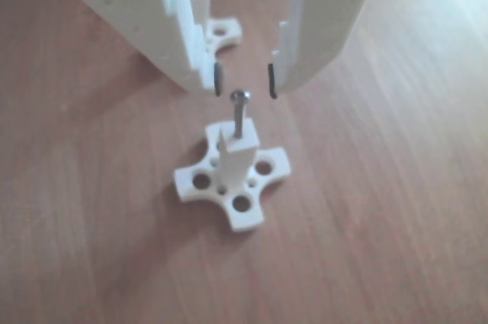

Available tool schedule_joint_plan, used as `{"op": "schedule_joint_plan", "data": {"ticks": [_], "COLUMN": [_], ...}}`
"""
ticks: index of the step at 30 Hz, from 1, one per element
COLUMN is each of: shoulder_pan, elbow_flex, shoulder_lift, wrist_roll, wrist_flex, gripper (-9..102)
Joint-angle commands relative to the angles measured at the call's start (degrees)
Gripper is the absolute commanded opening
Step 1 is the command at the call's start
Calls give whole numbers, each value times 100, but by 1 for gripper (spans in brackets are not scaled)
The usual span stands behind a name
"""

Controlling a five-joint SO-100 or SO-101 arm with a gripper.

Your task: Grab the screw and set it in the hole.

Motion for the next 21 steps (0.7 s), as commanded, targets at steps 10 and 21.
{"op": "schedule_joint_plan", "data": {"ticks": [10,21], "shoulder_pan": [35,35], "elbow_flex": [-483,-466], "shoulder_lift": [44,-18], "wrist_roll": [-123,-132], "wrist_flex": [-62,-105], "gripper": [8,8]}}
